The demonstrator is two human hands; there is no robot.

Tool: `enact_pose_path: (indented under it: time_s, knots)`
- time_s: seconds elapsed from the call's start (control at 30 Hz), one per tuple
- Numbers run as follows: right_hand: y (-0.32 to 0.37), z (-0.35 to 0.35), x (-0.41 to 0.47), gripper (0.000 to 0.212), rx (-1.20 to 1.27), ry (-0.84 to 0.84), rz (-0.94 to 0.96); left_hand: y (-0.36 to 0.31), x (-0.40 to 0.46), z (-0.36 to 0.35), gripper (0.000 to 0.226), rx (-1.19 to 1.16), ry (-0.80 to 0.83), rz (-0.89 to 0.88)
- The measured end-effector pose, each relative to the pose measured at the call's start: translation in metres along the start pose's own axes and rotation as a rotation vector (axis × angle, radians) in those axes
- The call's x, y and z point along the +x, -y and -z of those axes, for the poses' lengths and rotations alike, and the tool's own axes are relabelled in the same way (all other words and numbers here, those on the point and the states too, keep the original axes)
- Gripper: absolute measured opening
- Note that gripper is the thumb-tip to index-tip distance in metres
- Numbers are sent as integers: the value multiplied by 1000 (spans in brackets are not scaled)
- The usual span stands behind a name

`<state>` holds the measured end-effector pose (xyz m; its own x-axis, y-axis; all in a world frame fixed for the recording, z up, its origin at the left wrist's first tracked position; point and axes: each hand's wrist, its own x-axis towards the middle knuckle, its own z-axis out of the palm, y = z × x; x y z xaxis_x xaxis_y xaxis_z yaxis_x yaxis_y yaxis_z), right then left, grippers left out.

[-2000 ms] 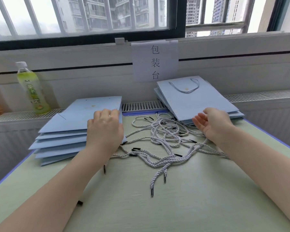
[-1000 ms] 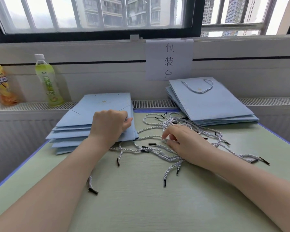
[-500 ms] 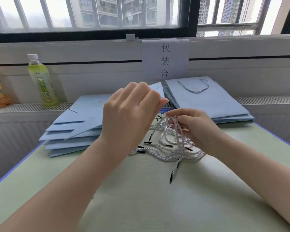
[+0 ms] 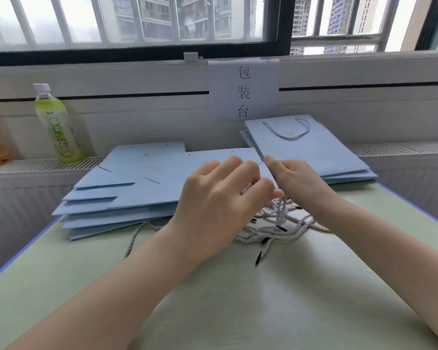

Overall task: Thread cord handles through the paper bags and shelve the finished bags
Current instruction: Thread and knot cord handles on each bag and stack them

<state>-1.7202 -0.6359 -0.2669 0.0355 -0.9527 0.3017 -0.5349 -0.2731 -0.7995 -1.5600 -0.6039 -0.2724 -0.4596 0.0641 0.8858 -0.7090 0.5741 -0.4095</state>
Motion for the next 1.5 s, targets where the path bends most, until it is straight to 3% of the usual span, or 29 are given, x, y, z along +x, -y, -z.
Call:
enact_pose_path:
  time_s: [0.13,0.23,0.33,0.43,0.6,0.73,0.9,1.07,1.23,1.37,1.5]
  knots:
    - [-1,3,4,55,167,11,-126,-4,3,2,38,-14,-15,-21]
    - [-3,2,7,34,505,105,-257,-6,3,1,37,-19,-25,-49]
    - [-1,2,13,26,870,39,-295,5,2,5,41,-66,-1,52]
    - [4,12,17,12,1011,-124,-265,22,1,5,42,-72,133,438]
    - [11,30,13,34,1127,-186,-103,53,1,4,39,-513,374,1324]
    - [18,35,6,28,1150,-92,3,58,-1,-1,33,-932,402,1647]
    - [22,27,0,42,1180,31,-13,42,-4,-7,15,-1230,512,1697]
    - [15,0,-5,31,936,166,-55,28,-1,-3,55,-1881,591,1668]
    - [8,-9,-6,70,829,332,-195,24,-1,0,54,-2228,645,1439]
    - [9,-5,-5,64,1013,374,-221,15,1,2,50,-2155,736,1271]
    - [7,2,0,26,1272,206,-347,11,6,4,42,-1788,767,1241]
